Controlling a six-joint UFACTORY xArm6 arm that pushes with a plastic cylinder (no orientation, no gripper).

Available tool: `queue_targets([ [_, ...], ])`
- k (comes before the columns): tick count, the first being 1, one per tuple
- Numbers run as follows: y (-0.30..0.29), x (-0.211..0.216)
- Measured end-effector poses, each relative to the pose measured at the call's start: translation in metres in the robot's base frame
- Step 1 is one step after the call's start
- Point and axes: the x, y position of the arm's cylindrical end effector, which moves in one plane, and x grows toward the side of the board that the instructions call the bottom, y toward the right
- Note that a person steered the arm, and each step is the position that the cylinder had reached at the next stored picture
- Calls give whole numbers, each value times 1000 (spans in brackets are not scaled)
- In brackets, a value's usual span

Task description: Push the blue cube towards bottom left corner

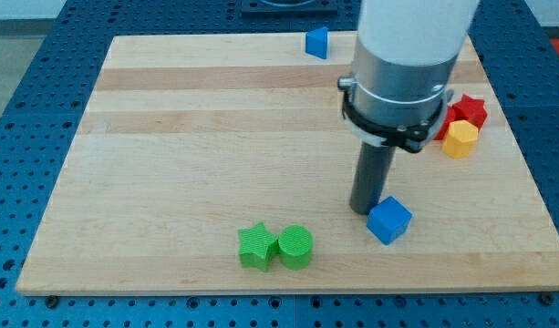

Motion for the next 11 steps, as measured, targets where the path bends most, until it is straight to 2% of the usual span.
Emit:
queue_targets([
  [1, -15, 6],
  [4, 50, 30],
  [6, 4, 71],
  [8, 53, 52],
  [11, 84, 52],
])
